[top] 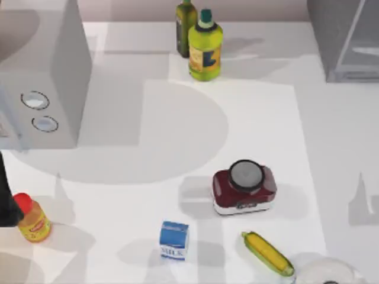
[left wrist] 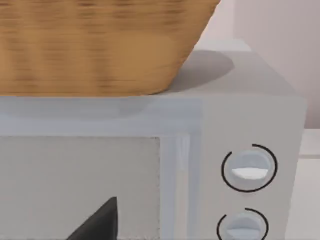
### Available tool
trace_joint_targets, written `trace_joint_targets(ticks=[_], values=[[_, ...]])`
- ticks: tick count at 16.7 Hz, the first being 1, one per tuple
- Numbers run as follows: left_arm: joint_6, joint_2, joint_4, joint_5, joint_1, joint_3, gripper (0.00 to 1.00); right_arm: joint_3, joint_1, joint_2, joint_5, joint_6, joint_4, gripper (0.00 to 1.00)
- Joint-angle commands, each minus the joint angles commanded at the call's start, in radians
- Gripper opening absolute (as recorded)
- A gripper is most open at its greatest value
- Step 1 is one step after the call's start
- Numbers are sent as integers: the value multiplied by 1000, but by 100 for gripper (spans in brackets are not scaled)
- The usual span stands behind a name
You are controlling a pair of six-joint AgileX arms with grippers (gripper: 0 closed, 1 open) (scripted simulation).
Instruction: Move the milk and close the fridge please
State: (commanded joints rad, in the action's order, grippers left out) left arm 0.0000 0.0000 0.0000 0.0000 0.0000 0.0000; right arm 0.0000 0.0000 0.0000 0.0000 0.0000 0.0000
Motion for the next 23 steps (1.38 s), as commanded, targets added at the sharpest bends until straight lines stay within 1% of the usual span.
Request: trace_joint_targets(ticks=[3, 6, 9, 14, 17, 19, 20, 23], values=[[0, 0, 0, 0, 0, 0, 100, -2, 13, 13, 13, 0, 11, 100], [0, 0, 0, 0, 0, 0, 100, -9, 112, 104, 107, -3, 89, 100], [0, 0, 0, 0, 0, 0, 100, -7, 300, 257, 272, -9, 230, 100], [0, 0, 0, 0, 0, 0, 100, 23, 679, 530, 611, -12, 514, 100], [0, 0, 0, 0, 0, 0, 100, 33, 835, 662, 794, -3, 647, 100], [0, 0, 0, 0, 0, 0, 100, 31, 894, 724, 879, 8, 701, 100], [0, 0, 0, 0, 0, 0, 100, 28, 911, 747, 905, 13, 717, 100], [0, 0, 0, 0, 0, 0, 100, 24, 924, 768, 928, 18, 730, 100]])
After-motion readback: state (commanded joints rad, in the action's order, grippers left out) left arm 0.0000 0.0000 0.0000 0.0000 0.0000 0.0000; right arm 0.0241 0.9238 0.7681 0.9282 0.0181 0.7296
